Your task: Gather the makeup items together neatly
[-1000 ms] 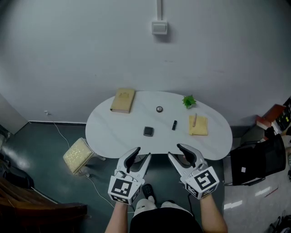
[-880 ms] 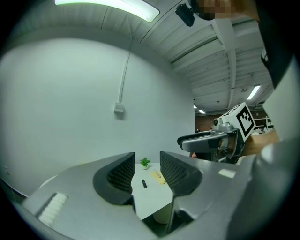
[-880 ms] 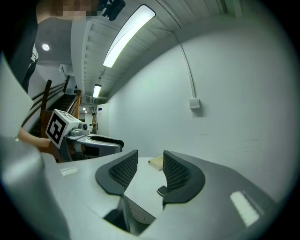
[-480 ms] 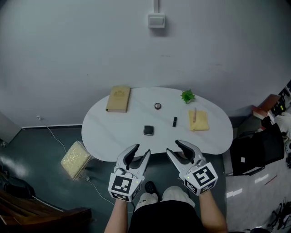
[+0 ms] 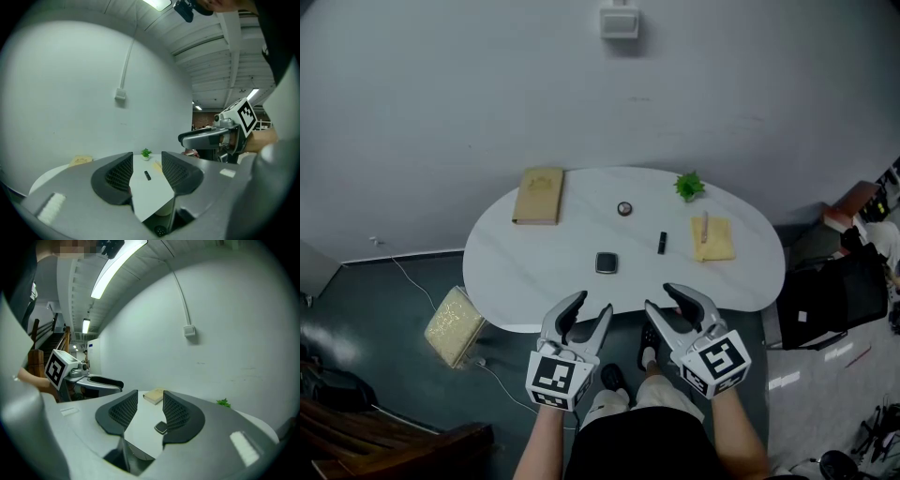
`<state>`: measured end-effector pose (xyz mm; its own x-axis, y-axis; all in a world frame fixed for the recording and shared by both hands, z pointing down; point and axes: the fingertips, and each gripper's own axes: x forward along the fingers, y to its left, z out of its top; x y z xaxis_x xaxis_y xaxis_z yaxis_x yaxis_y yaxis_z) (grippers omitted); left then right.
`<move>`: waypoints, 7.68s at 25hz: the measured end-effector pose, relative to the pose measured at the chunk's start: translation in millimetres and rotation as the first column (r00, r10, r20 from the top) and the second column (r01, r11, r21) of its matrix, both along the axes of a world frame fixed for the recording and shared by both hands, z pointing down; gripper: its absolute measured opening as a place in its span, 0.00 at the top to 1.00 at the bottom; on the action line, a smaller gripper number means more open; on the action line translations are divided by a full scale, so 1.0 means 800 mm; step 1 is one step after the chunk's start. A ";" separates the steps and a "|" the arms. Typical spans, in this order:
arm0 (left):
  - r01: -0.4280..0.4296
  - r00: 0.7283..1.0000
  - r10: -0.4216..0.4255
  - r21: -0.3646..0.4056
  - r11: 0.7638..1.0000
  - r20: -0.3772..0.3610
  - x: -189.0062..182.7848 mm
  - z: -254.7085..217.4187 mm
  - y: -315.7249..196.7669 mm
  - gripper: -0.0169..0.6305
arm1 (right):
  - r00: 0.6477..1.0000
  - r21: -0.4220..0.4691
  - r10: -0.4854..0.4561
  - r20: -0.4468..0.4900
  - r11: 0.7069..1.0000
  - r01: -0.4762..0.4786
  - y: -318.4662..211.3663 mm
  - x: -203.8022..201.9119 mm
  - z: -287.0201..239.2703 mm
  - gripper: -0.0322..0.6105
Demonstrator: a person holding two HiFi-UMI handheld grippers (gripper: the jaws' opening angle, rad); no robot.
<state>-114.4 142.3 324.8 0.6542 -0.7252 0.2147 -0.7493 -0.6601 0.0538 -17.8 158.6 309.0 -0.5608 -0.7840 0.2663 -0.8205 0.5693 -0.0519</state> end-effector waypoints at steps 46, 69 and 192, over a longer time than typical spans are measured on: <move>0.274 0.955 -0.234 -0.239 0.932 0.183 0.089 0.151 -0.180 0.54 | 0.973 -0.140 -0.229 0.033 0.963 0.231 -0.215 0.091 0.092 0.71; 0.412 0.901 -0.303 -0.394 0.822 0.310 0.042 0.331 -0.209 0.47 | 0.969 -0.231 -0.248 -0.010 0.943 0.239 -0.225 0.070 0.164 0.71; 0.078 0.991 -0.036 -0.345 0.935 0.126 0.002 0.241 -0.338 0.70 | 0.955 -0.438 0.034 -0.294 0.883 -0.166 -0.429 0.020 0.331 0.62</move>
